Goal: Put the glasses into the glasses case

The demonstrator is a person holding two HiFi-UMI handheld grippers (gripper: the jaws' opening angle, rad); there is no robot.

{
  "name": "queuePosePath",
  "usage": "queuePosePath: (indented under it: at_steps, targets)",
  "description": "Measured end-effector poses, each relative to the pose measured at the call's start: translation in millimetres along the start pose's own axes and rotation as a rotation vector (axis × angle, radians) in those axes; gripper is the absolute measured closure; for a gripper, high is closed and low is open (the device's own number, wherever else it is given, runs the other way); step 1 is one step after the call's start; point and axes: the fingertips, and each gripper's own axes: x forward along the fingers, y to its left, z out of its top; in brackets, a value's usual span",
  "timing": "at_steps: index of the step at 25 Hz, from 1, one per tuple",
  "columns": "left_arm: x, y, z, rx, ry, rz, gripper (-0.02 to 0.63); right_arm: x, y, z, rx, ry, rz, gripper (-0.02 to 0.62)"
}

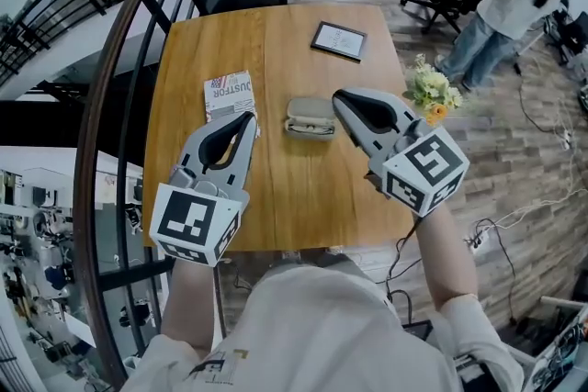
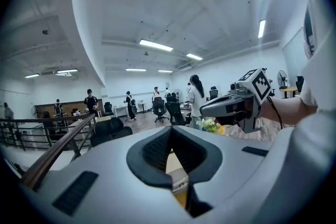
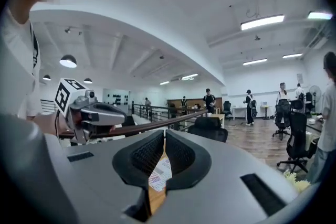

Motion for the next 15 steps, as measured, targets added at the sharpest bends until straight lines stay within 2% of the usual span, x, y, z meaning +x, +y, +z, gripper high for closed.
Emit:
queuePosePath:
  at_steps: [5,10,15]
  targets:
    - [-17,-5,13,0.055,-0.024,0.027,0.589,-33,13,33,0.014,-0.1,-0.034,0.561]
    - [-31,-12,20,0.028,-0.043,0.038,0.589,-58,19,49,-0.03,-0.141,-0.078,0.565]
    - [-38,-18,16,-0.002,-0.023,0.025,0.589,-78,21,53,-0.038,-0.141,-0.102,0.568]
